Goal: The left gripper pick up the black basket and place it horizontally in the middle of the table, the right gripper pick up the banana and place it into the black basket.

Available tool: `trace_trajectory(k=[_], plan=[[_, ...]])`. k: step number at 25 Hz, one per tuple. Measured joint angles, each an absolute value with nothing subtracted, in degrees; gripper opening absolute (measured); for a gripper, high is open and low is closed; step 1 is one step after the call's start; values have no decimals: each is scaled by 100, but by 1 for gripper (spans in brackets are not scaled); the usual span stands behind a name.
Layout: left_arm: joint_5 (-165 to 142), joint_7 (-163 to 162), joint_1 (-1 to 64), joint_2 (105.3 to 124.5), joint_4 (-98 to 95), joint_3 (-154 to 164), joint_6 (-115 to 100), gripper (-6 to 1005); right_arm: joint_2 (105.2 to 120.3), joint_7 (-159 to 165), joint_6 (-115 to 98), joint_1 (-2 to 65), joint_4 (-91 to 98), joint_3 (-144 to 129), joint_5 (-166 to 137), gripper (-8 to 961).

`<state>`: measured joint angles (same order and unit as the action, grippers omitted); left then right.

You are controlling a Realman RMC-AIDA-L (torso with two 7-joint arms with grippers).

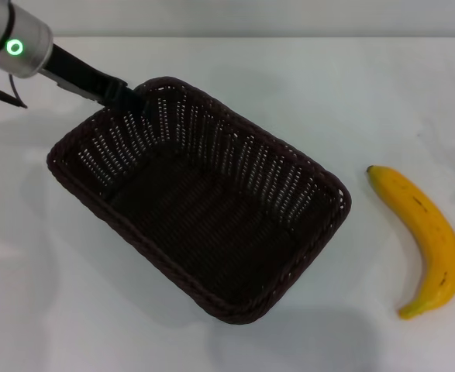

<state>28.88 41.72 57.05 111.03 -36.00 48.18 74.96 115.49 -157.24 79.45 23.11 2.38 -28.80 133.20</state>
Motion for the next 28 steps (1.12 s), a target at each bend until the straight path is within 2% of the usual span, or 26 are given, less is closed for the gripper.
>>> trace_trajectory(k=[4, 10, 15, 28], plan=[[2885, 4173, 5641, 11107, -3601, 4817, 7471, 834, 11549, -15724, 7943, 2314, 245, -2835, 13325, 857], [2949, 4341, 5512, 11143, -3601, 4785, 7345, 613, 11549, -15724, 7943, 2320, 247, -2821, 13325, 857], [3145, 4510, 5469, 11170, -3604, 4777, 7262, 560, 11552, -15724, 7940, 2348, 246, -2821, 13325, 857], [3361, 4735, 5193, 11239, -3606, 4776, 7240, 535, 11576, -15723, 7934, 2491, 225, -2816, 13324, 857]])
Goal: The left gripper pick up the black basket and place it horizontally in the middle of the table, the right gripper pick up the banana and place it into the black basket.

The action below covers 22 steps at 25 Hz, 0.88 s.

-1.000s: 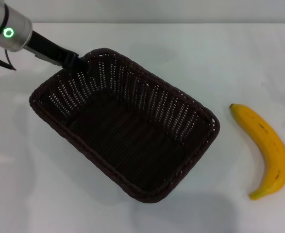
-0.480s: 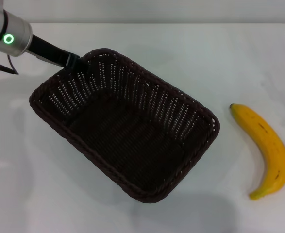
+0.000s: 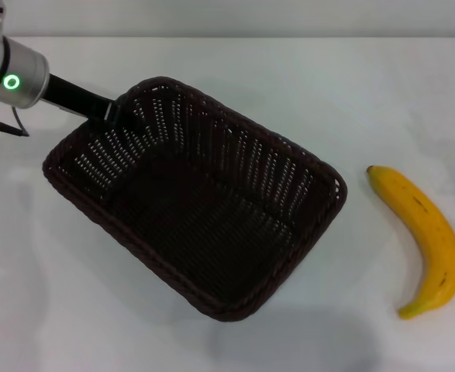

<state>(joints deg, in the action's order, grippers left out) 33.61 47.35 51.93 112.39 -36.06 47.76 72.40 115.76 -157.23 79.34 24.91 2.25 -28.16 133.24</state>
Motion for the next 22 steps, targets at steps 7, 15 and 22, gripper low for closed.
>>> trace_trajectory(k=[7, 15, 22], plan=[[4197, 5238, 5015, 11121, -3557, 4751, 7621, 335, 11570, -15724, 7876, 2520, 192, -2812, 13324, 856], [4480, 5249, 4735, 11051, -3542, 4606, 7646, 206, 11566, -15711, 7890, 2413, 174, -2812, 13324, 856], [5030, 5302, 4388, 11007, -3542, 4373, 7692, 185, 11568, -15721, 7875, 2333, 167, -2813, 13324, 856]])
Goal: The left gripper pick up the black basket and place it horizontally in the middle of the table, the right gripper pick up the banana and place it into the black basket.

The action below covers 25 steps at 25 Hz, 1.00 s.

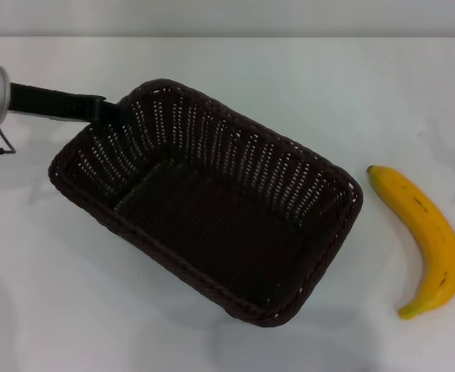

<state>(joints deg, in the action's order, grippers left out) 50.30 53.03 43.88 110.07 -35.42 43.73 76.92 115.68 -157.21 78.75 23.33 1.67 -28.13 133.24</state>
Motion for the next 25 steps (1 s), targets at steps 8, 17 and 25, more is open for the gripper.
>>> trace_trajectory(k=[8, 17, 25], plan=[[6168, 5415, 3830, 10958, -3537, 4316, 7634, 186, 11558, -15728, 7863, 2324, 166, -2813, 13324, 856], [6654, 5351, 3476, 11170, -3110, 3403, 7072, 188, 11547, -15728, 7712, 2282, 221, -2780, 13324, 856], [6887, 5410, 3482, 11386, -2939, 3204, 6410, 193, 11540, -15726, 7603, 2337, 256, -2716, 13323, 856]])
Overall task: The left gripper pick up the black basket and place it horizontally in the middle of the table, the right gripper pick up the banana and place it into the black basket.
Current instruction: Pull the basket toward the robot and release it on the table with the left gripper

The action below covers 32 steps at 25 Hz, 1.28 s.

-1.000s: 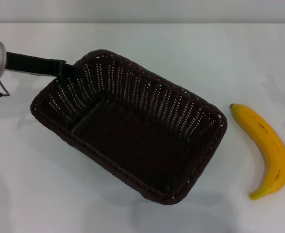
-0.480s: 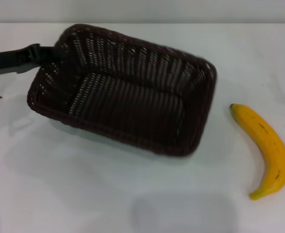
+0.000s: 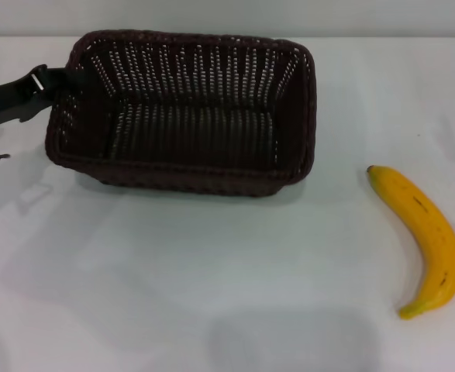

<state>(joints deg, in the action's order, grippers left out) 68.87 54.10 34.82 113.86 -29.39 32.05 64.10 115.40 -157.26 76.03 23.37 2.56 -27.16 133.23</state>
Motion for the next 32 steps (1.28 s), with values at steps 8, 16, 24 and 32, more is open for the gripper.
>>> trace_trajectory(k=[8, 16, 24, 32], plan=[[6790, 5394, 3820, 11491, -2675, 3252, 5964, 198, 11536, -15729, 7172, 2379, 542, -2689, 13324, 856], [6656, 5236, 3930, 11500, -2626, 3262, 6076, 203, 11532, -15732, 7034, 2446, 714, -2680, 13324, 856], [6713, 5326, 3849, 11520, -2749, 3232, 6403, 415, 11531, -15733, 6976, 2506, 747, -2680, 13323, 856], [7252, 5771, 3314, 11563, -3097, 3208, 6927, 583, 11547, -15733, 7005, 2500, 736, -2681, 13315, 856]])
